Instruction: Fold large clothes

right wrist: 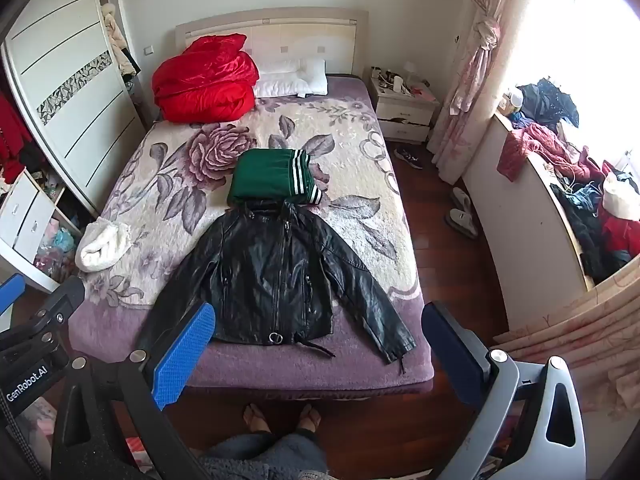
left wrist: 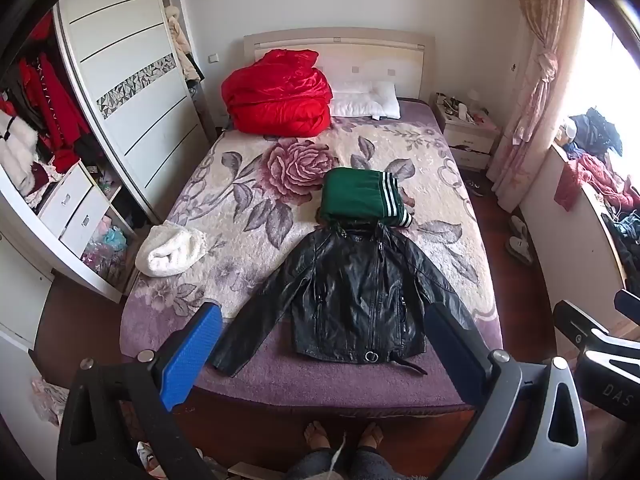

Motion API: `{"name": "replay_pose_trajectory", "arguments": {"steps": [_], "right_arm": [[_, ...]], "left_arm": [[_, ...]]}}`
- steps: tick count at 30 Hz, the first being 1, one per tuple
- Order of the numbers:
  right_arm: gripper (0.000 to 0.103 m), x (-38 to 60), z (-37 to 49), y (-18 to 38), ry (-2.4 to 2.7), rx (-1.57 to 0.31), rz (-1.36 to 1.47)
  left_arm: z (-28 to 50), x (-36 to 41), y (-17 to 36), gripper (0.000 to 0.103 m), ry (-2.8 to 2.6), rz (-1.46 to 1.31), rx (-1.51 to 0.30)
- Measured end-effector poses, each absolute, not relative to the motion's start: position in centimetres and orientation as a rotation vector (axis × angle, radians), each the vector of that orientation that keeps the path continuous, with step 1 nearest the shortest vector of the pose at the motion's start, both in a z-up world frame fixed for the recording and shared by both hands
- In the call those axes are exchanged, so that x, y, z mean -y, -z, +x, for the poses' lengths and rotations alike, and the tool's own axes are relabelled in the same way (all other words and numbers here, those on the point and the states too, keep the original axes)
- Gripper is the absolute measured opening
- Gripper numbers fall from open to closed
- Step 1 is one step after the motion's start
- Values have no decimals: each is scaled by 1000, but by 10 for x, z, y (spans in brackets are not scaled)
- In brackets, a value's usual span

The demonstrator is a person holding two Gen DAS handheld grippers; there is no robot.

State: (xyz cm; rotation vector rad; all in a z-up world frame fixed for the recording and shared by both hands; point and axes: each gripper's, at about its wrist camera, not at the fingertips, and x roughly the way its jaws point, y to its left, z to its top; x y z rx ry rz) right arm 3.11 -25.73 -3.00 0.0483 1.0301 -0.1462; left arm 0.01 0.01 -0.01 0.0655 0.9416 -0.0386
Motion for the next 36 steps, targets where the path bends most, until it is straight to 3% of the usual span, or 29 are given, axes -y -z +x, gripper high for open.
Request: {"name": "replay_pose_trajectory", "arguments": {"steps": [36], "right_arm": [[103, 251, 29, 26, 149, -1033, 42]], "left_arm": [[-3, 9, -5, 103, 38, 61, -933]]}}
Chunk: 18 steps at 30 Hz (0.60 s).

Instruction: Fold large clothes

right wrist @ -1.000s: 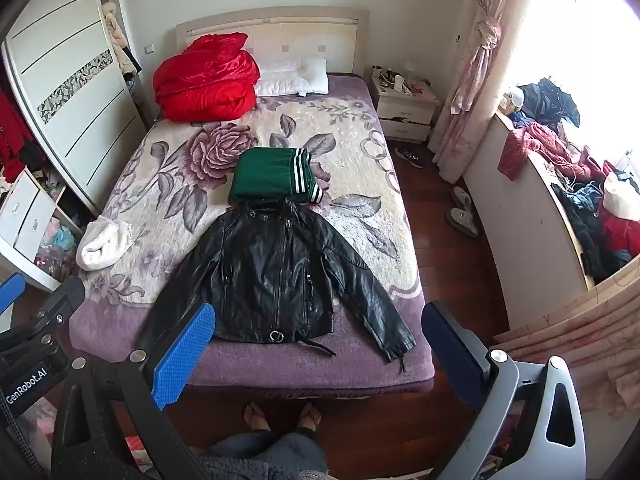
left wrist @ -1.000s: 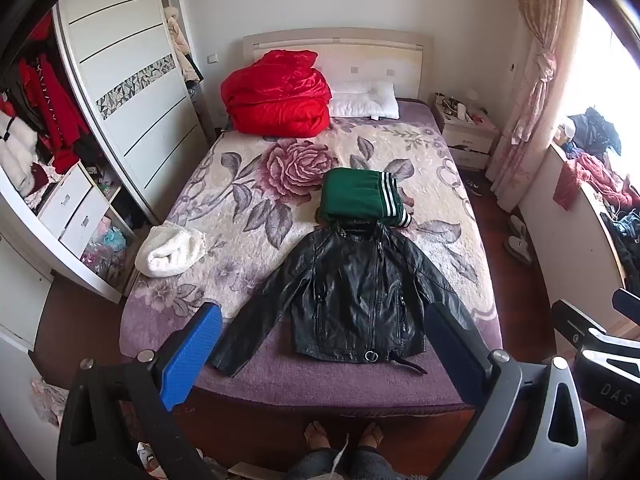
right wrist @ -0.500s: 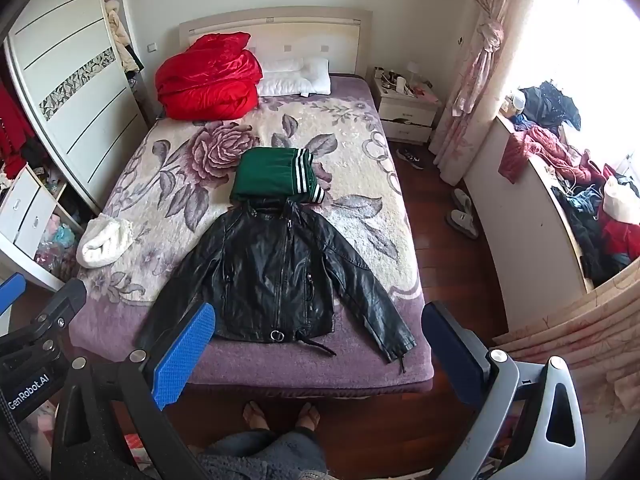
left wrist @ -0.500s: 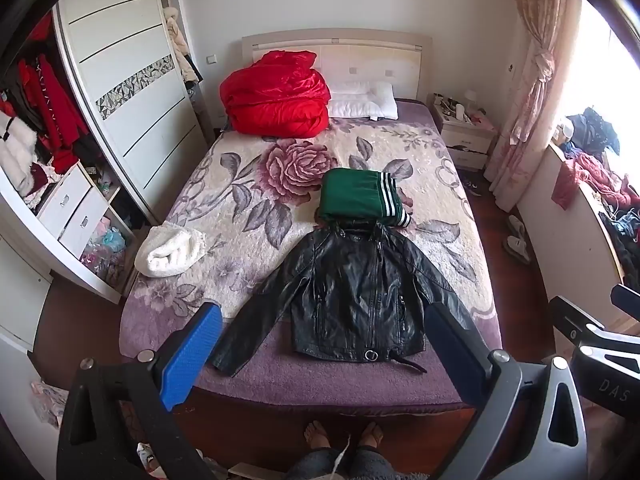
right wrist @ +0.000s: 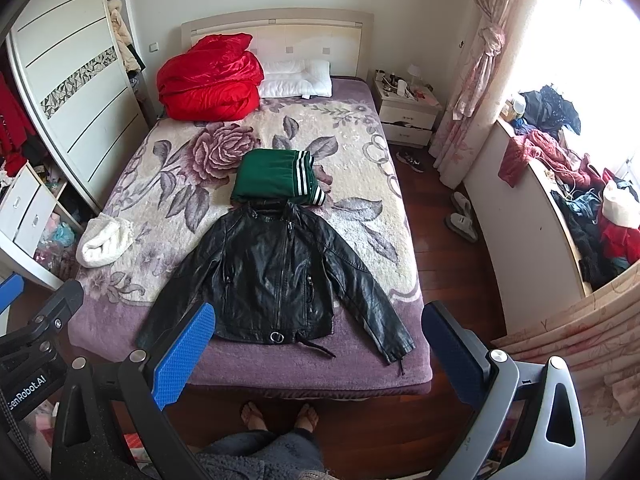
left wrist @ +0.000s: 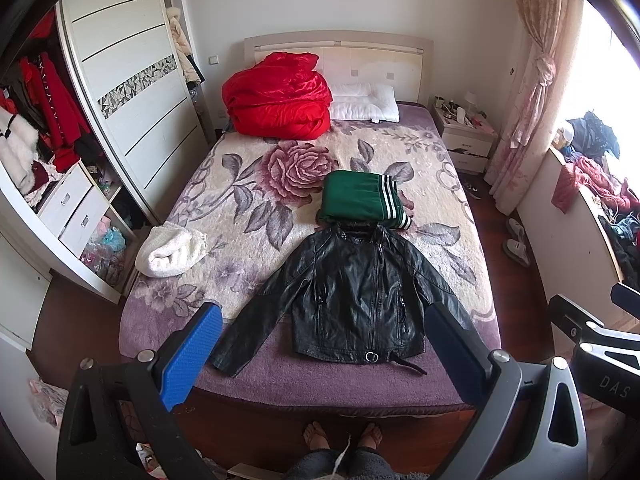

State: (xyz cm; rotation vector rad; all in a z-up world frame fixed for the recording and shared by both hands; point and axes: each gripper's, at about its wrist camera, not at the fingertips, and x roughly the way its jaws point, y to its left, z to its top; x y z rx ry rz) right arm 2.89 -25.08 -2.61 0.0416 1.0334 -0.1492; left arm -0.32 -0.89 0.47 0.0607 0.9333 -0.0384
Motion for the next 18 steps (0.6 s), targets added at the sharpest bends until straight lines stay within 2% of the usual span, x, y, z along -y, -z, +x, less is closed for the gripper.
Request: {"name": "replay_pose_trajectory", "arguments": {"steps": [18], "right_arm": [[103, 245, 30, 17, 151, -1032, 36]], "left_arm": [[-3, 5, -5, 103, 42, 53, -931]]}}
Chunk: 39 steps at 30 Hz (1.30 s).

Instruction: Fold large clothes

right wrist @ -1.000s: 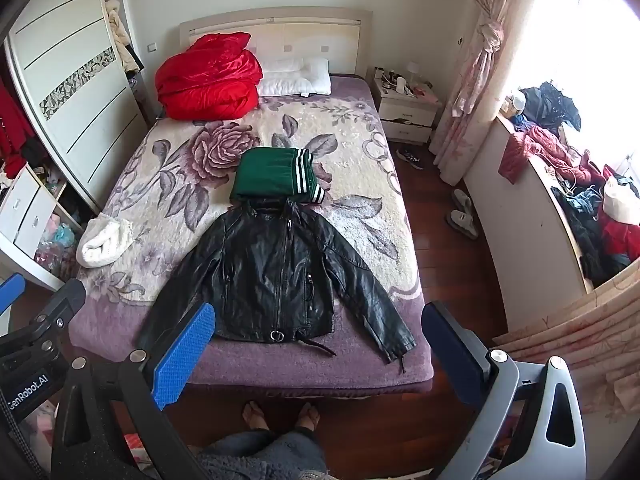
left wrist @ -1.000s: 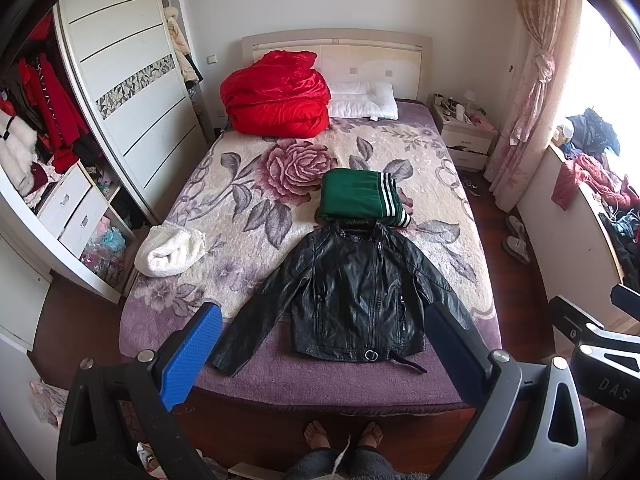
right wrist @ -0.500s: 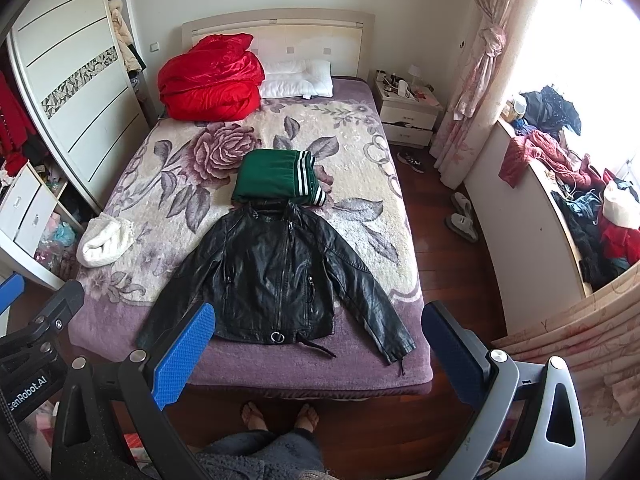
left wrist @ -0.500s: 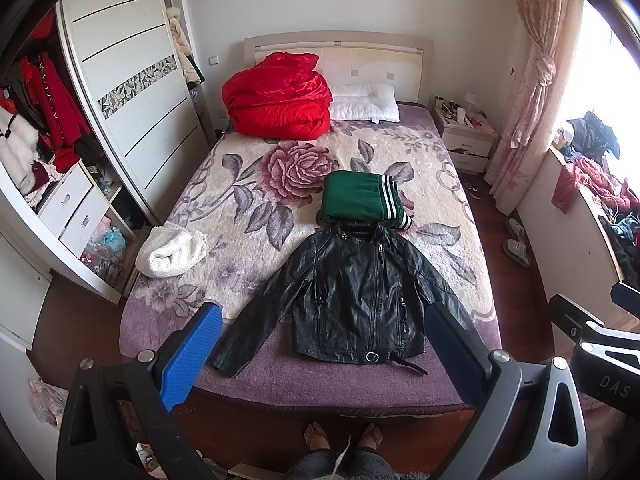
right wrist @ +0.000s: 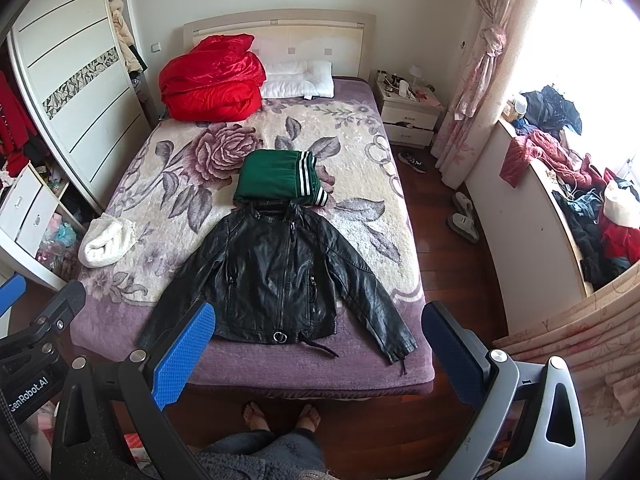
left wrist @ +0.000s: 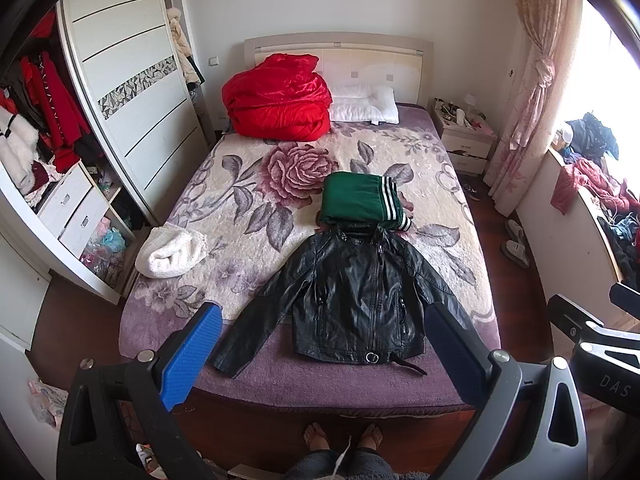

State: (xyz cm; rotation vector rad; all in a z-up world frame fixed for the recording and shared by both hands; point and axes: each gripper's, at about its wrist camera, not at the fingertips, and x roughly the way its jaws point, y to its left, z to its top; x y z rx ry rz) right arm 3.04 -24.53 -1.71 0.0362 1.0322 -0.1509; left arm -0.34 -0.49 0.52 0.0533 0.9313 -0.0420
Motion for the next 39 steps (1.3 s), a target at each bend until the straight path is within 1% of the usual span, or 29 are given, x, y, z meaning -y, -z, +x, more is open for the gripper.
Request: {"name": "replay_pose_trajectory", "arguments": {"steps": [12, 17, 27, 31, 39], "right_arm": [[103, 246, 40, 6, 147, -1028, 36], [103, 246, 36, 10, 148, -1029, 38], [103, 228, 37, -2, 145, -1030, 37], [103, 228, 37, -3, 146, -1028, 36], [103, 226, 35, -6, 143, -1028, 37]], "left_arm": [[-1, 5, -11, 103, 43, 52, -928], [-1, 4, -11, 103, 42, 52, -927], [-2, 4, -11, 103, 44, 49, -924], [2, 0, -22, 103, 42, 49, -917], [2, -1, -24, 103, 42, 47, -915]]}}
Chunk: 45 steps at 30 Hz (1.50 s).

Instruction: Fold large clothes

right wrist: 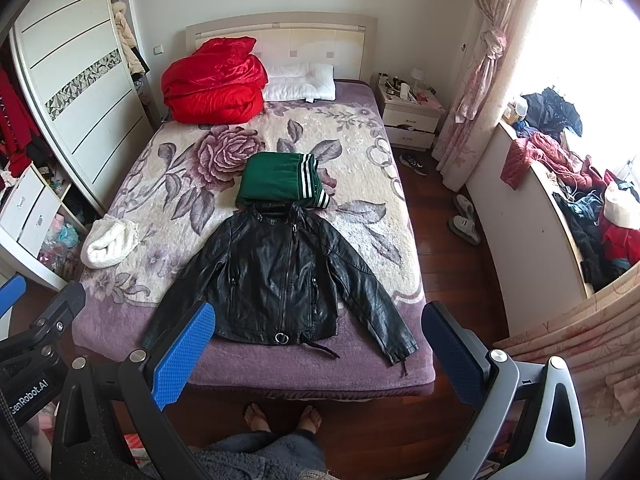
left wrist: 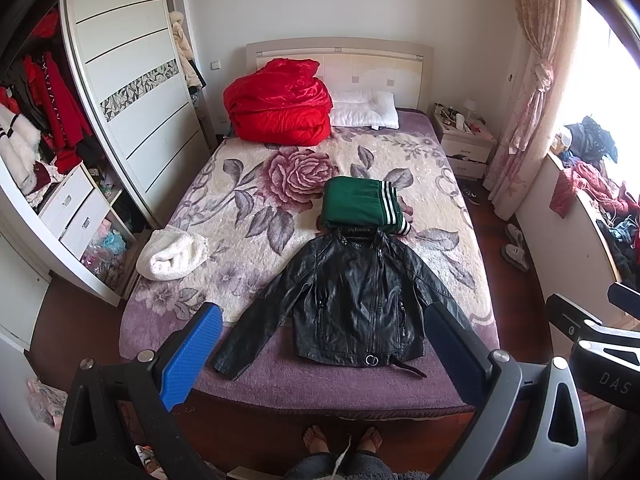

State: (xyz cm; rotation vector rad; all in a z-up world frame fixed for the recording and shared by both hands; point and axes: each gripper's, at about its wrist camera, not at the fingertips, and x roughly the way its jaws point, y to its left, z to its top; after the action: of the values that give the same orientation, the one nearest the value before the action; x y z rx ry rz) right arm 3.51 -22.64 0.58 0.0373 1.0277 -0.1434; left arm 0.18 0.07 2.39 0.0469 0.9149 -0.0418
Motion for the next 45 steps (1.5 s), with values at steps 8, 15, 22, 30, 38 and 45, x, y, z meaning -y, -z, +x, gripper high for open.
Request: {"name": "replay_pose_trajectory", "arguments": {"steps": [8, 15, 22, 30, 38, 45], "right_arm": [[103, 226, 35, -4, 148, -1032, 41], [103, 247, 61, 48, 216, -1044, 122], [78, 354, 89, 224, 419, -1225, 489], [73, 470, 62, 519, 528, -1324, 1145], [73, 517, 30, 732, 660, -968, 1666], [18, 552, 15, 734, 884, -617, 1632]], "left_arm": [[6, -1, -24, 103, 42, 44, -915], [58, -10, 14, 103, -22, 86, -882], [126, -2, 146, 103, -80, 218, -1006], [165, 16, 309, 103, -136, 248, -1268], [194, 29, 441, 103, -216, 284, -1405], [221, 46, 507, 103, -223, 250, -1450]]}}
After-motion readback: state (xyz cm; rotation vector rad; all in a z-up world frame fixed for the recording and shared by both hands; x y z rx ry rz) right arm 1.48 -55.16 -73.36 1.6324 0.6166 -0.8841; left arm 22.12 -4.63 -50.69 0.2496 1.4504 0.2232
